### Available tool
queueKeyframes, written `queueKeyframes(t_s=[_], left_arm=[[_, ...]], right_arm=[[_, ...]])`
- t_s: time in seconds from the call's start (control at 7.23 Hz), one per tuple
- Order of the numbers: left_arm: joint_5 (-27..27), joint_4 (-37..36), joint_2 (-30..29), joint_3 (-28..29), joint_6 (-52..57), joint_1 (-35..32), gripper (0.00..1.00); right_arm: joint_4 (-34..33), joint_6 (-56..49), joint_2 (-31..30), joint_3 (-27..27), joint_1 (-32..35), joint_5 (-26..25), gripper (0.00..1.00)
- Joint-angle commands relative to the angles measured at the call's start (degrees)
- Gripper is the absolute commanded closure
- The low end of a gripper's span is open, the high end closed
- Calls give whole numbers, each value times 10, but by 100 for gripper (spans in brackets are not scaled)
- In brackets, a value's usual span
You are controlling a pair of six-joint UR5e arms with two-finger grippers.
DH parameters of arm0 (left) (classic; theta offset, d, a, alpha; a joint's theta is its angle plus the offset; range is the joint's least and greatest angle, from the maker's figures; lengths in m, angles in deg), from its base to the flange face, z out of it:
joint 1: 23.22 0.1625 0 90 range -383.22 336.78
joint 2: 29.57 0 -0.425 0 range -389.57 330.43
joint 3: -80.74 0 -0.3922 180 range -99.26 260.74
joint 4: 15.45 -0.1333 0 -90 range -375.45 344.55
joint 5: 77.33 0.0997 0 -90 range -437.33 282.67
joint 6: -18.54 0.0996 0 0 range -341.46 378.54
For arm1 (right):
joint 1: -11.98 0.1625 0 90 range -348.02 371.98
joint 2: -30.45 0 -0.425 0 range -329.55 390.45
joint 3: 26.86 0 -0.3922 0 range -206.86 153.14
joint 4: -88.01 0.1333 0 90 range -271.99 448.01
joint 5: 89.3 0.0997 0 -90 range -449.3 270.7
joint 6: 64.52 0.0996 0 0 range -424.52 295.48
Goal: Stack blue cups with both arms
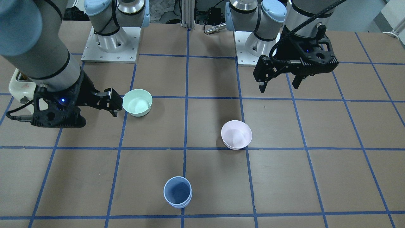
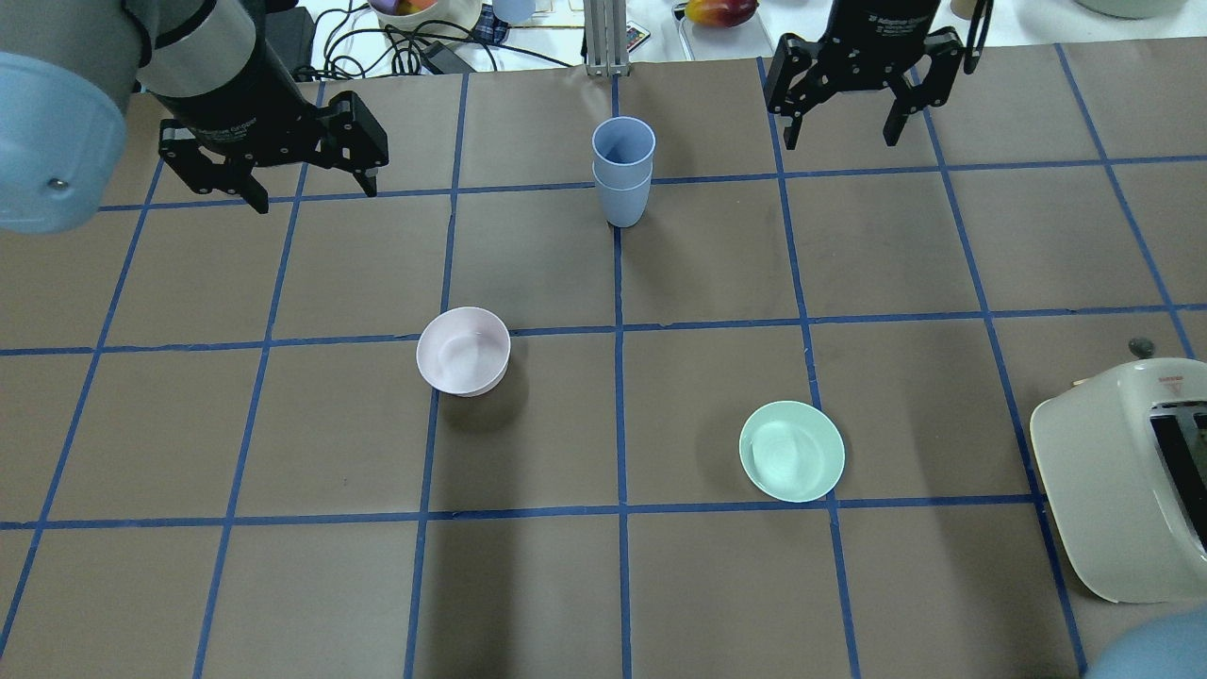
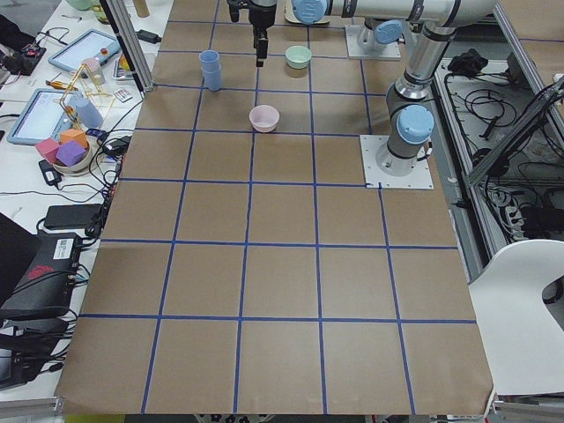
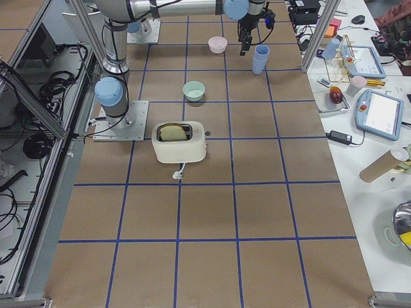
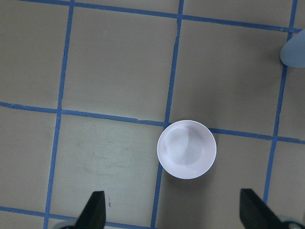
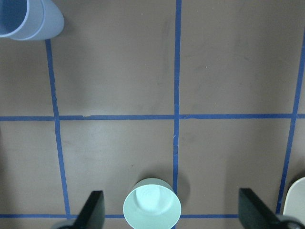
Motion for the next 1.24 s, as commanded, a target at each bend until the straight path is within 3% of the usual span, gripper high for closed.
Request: queueKeyframes(t_s=[0.0,0.41,1.11], left_arm=[[0,0,0,0,0,0,0],[0,1,1,0,0,0,0],[0,1,1,0,0,0,0]], right_arm=[[6,6,-61,52,-4,1,0],[-9,7,-105,120,-4,6,0],[-7,8,-110,124,-4,-2,0]])
